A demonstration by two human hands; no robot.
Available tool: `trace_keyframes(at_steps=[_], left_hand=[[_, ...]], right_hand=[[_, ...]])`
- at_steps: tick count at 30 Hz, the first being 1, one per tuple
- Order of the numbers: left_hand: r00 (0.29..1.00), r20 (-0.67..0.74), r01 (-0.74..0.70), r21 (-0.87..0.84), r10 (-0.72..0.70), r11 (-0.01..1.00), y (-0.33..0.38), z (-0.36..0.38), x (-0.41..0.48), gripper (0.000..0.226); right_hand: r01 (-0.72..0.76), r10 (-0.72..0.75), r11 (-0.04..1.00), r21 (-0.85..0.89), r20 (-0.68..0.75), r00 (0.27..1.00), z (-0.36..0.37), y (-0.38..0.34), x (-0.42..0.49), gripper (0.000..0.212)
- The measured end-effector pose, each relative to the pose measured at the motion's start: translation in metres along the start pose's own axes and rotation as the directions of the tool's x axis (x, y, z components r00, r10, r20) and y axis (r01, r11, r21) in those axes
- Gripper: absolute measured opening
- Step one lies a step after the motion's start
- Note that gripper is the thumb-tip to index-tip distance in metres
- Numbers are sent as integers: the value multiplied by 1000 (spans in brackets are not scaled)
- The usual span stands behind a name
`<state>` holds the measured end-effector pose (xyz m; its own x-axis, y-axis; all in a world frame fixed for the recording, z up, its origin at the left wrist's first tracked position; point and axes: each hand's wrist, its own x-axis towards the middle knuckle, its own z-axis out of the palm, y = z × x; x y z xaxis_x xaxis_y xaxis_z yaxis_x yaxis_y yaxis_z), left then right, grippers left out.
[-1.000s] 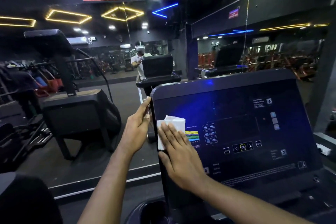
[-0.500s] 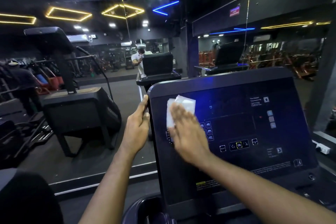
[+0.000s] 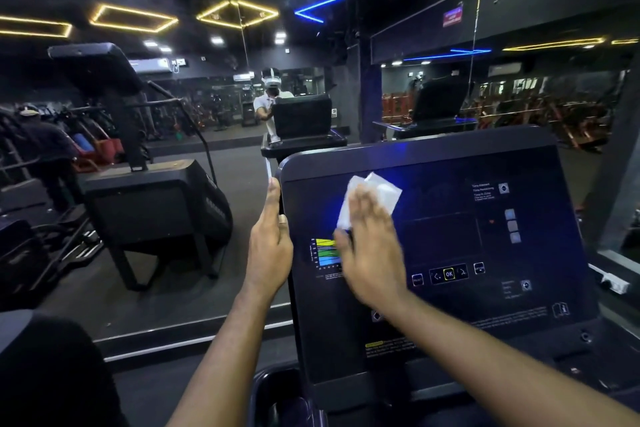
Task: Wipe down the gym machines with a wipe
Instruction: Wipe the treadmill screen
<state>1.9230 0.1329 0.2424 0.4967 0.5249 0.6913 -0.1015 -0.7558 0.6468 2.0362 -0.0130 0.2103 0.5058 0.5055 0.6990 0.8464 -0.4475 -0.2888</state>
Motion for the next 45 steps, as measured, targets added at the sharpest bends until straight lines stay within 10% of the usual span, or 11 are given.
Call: trace_keyframes(at_steps=[4,10,15,21,26,32,38,45], left_hand=[[999,-38,-32,91,36,995,0,4,-5,61],[998,-42,-32,186,41,982,-1,10,-14,61],[986,-103,-82,372,129,925,18,16,-1,60],[965,23,-232,545,262,806,58,37,33,52],[959,99,-264,649,264,714,78,53,58,41],[959,186,-283,666,214,690,93,64,80,39],[960,203,-277,586,193,761,89,59,83,37],[959,258,-239,521,116,819,90,51,88,49]], right_hand=[[330,-317,942,-61,157,935,-2,21,-40,64],[-69,70,997,18,-61,996,-18,39,20,66],[323,-309,945,-57,174,935,-20,57,-45,63],[-61,64,996,68,-31,997,-33,71,19,61],[295,-287,955,-29,158,945,-39,89,-33,60],[-149,155,984,98,-58,986,-46,94,32,66],[308,-313,950,55,140,939,-39,72,-11,58],[-108,120,986,128,-91,989,-53,80,76,68]])
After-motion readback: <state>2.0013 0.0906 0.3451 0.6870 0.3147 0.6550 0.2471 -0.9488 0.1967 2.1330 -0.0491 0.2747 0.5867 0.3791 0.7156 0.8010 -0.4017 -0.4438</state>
